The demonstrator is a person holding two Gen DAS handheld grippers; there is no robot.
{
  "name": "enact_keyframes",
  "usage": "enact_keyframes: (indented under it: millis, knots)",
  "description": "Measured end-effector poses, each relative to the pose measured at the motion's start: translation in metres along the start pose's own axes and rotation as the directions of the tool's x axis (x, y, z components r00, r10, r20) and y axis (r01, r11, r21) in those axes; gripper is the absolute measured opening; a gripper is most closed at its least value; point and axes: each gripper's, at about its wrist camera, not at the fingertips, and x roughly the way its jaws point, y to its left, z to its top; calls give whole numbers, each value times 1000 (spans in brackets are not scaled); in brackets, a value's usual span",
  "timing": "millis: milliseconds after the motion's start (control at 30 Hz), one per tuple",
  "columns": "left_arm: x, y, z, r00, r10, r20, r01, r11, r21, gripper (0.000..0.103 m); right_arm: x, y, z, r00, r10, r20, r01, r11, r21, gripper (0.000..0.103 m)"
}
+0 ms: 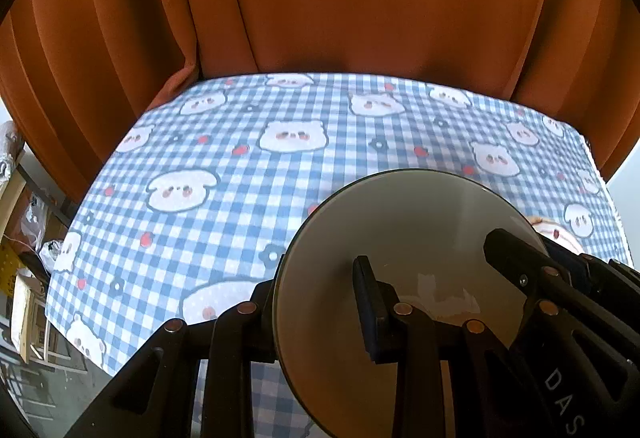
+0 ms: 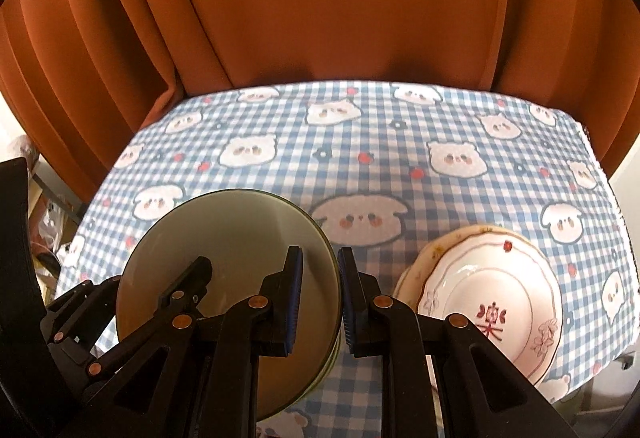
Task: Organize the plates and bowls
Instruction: 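Lift the small bowl with both grippers and carry it to the other bowl, then lower the small bowl into the other bowl and open both grippers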
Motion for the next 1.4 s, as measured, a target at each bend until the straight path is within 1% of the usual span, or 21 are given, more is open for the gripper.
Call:
enact_keyframes:
  millis: [333,500,767,900,1000,1133,1267,1300,1400]
  knots:
    - [16,2,-12,997,-13,-70,14,1000,15,28,21,-1,-14,996,-7,-84,7,1000,5,21]
    - [26,8,-14,994,-33,-103,32,999,-5,28,32,6,-16,993,-20,-119,19,1000,-14,21]
    - [34,8,-15,990,-58,-128,59,998,-2,28,35,13,-13,991,-67,-112,61,997,-54,21]
    - [33,2,-18,993,-33,-114,37,998,41,28,37,12,-16,991,-86,-107,79,995,-68,21]
    - [32,0,-21,994,-22,-107,28,998,51,28,43,6,-21,989,-77,-128,71,996,-51,21]
    - [31,0,-23,995,-7,-103,12,999,49,28,42,4,-24,991,-66,-115,61,997,-50,21]
    - [29,-3,-27,994,9,-107,-5,999,43,29,41,-1,-27,992,-29,-125,26,999,-25,21]
    - [28,-3,-28,994,13,-107,-9,999,43,32,41,-2,-28,991,-20,-129,18,1000,-18,21]
    - [25,-5,-31,994,18,-109,-14,999,40,35,40,-5,-32,991,5,-133,-7,1000,-8,21]
